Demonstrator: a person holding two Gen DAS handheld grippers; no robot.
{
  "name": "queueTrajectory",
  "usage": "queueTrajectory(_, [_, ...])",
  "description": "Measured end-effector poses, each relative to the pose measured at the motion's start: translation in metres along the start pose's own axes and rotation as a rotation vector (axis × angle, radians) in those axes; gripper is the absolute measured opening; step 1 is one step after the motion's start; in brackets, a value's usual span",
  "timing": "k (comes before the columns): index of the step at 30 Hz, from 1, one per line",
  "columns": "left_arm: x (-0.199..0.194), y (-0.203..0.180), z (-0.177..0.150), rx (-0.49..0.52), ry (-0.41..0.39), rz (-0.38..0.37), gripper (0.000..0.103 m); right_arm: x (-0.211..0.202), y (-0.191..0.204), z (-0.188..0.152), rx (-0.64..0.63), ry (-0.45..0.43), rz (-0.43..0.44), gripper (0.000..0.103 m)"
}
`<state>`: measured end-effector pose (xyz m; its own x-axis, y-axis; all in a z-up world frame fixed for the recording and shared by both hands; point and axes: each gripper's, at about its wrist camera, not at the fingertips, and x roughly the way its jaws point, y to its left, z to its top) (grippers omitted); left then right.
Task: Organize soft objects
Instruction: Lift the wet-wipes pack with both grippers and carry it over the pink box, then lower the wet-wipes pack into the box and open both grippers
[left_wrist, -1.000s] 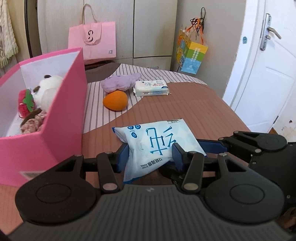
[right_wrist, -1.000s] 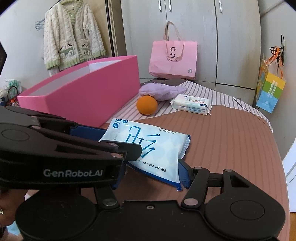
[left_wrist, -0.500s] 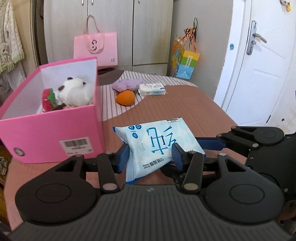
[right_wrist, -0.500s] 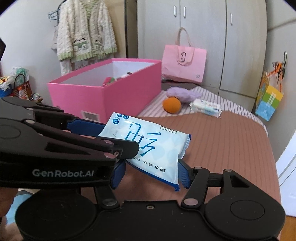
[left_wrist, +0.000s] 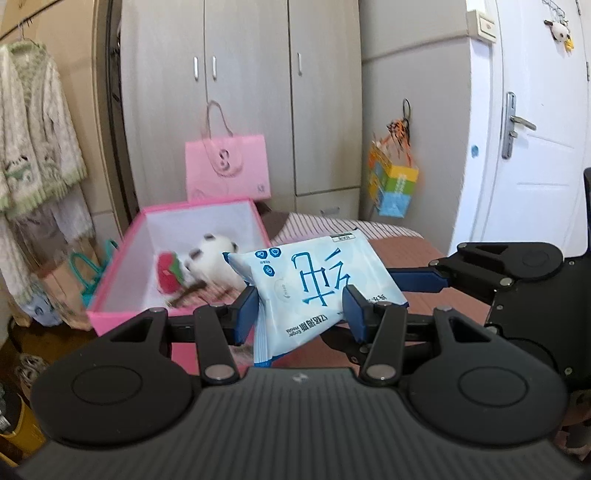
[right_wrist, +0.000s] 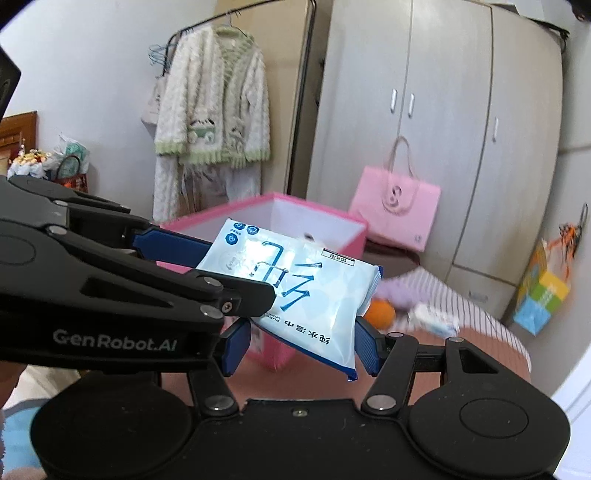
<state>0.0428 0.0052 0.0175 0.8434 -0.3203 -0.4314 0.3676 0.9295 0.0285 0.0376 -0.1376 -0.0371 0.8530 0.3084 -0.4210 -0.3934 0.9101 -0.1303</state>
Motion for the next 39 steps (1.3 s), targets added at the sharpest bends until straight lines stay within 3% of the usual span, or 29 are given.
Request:
queueTrajectory(6, [0.005,0.027,0.024,0.012,-0.031,0.054,0.048,0.022,0.007,0.032,-0.001,-0.028,0.039,0.066])
queueTrajectory(12, [0.032,0.056,0.040,-0.041,-0.021,0.086,0.048,0.064,0.008,0.059,0.020,-0.022,0.049,0.066])
queueTrajectory(24, [0.100,0.114,0.047,-0.125,0.065,0.136,0.048,0.149,0.009,0.082,0.017,0.063,0.105,0.066])
queueTrajectory(31, [0.129,0.142,0.037,-0.205,0.156,0.109,0.048,0.192,0.005,0.082,0.061,0.179,0.170,0.067])
queueTrajectory(34, [0.136,0.149,0.034,-0.235,0.190,0.090,0.048,0.201,0.011,0.081,0.019,0.215,0.160,0.067])
queueTrajectory(39, [0.126,0.147,0.034,-0.234,0.174,0.062,0.055,0.200,0.016,0.077,-0.037,0.233,0.150,0.074])
